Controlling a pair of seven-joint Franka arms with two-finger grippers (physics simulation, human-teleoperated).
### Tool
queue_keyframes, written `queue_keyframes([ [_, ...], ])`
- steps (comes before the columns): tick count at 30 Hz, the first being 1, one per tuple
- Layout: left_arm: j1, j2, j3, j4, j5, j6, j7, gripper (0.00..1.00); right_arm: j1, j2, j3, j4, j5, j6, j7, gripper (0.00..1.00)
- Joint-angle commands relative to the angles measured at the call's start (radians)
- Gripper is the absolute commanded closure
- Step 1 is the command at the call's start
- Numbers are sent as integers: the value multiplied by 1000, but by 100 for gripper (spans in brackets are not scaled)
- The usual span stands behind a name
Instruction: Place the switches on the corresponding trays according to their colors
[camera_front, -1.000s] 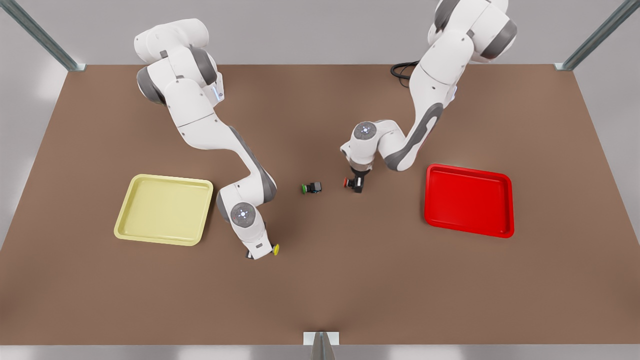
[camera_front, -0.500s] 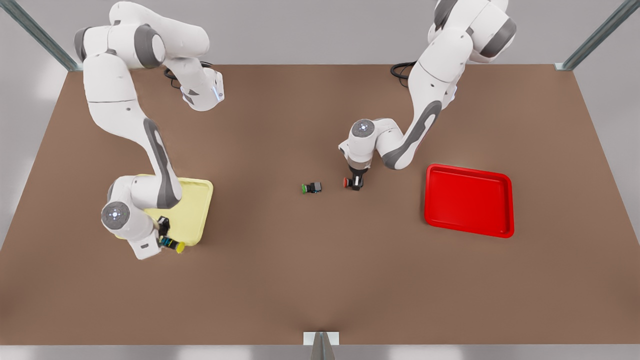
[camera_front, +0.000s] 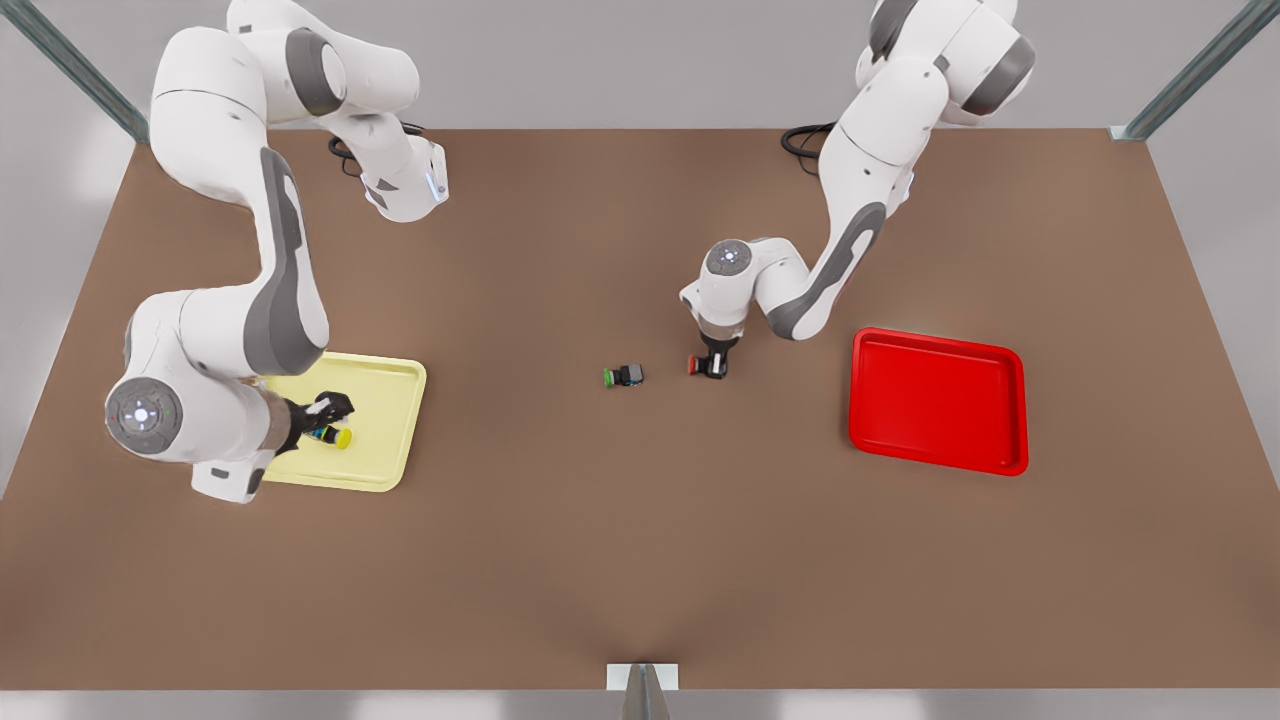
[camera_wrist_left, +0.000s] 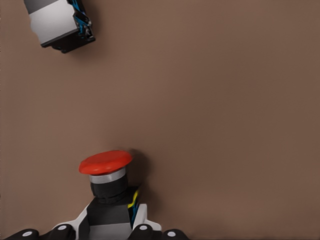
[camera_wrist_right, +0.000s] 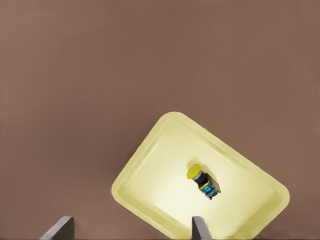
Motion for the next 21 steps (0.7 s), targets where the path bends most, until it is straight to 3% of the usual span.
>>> queue_keyframes([
  [1,3,-2,-1,0,-18,-1,3,54,4,-51,0,-4,-6,-2,62,0],
  [3,3,-20,-2,-4,-18,-3,4,54,34,-211,0,-113,-24,-64,89,0],
  [4,6,-32,-2,-10,-18,-3,4,54,30,-194,-6,-78,-26,-157,82,0],
  [9,39,-89,-7,-26,-18,-8,7,54,21,-174,-15,-67,-43,-149,90,0],
  [11,135,-112,-85,-26,-18,-41,29,54,19,-174,-15,-67,-56,-146,90,0],
  [15,667,-132,-514,-26,-18,-189,141,53,27,-181,-26,-66,-56,-146,90,0],
  [17,1067,-129,-779,-41,-18,-276,187,53,30,-182,-26,-66,-56,-147,92,0],
  [21,1588,-123,-1008,-82,-20,-400,285,52,31,-177,-26,-66,-56,-144,92,0],
])
